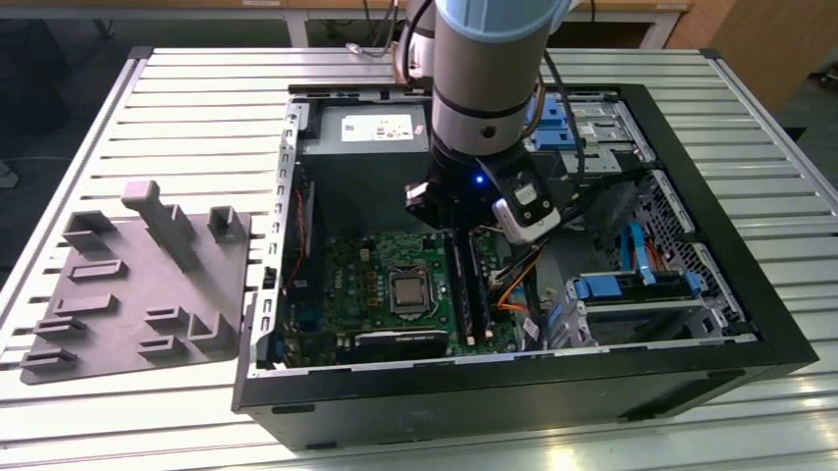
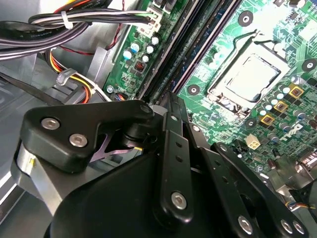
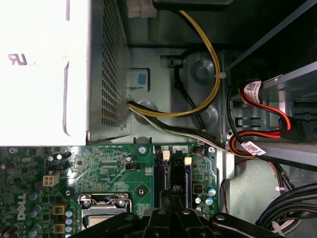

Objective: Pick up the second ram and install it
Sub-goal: 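Press down the second ram until it locks into place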

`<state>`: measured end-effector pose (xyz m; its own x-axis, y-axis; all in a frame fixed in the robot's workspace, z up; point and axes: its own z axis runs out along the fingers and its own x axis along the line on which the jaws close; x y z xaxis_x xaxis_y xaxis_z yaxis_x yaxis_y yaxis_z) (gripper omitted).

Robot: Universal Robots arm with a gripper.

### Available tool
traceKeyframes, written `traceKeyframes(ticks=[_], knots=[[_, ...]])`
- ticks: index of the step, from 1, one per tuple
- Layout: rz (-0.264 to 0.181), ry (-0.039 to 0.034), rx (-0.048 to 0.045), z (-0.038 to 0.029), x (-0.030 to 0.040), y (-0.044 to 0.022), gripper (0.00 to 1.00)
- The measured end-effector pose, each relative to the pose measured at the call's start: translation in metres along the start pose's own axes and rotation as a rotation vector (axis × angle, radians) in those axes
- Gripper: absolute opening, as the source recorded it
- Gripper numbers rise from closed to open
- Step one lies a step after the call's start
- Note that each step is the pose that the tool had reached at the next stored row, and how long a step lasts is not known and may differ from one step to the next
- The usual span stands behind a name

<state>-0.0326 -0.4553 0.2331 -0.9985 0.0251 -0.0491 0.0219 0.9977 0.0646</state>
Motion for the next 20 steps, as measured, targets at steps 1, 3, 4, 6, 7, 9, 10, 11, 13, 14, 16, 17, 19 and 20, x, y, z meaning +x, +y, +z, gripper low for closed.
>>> traceKeyframes(ticks=[1,3,4,6,7,9,10,11,13,14,16,17,19,20], knots=[[0.000,0.0001,0.0001,0.0003,0.0000,0.0000,0.11],[0.000,0.0000,-0.0001,0.0010,0.0001,0.0000,0.11],[0.000,0.0000,-0.0001,0.0014,0.0001,-0.0001,0.11],[0.000,0.0000,-0.0001,0.0022,0.0001,0.0000,0.11],[0.000,0.0000,0.0000,0.0025,0.0001,0.0001,0.11],[0.000,-0.0001,0.0000,0.0032,0.0002,0.0006,0.11],[0.000,-0.0001,-0.0001,0.0035,0.0002,0.0010,0.11],[0.000,0.0000,0.0000,0.0037,0.0002,0.0015,0.11],[0.000,0.0000,-0.0001,0.0041,0.0003,0.0024,0.11],[0.000,0.0000,-0.0001,0.0043,0.0003,0.0030,0.11],[0.000,0.0000,-0.0001,0.0047,0.0003,0.0038,0.11],[0.000,0.0000,0.0000,0.0049,0.0004,0.0043,0.11],[0.000,0.0000,0.0000,0.0052,0.0003,0.0051,0.11],[0.000,0.0000,-0.0001,0.0054,0.0004,0.0055,0.11]])
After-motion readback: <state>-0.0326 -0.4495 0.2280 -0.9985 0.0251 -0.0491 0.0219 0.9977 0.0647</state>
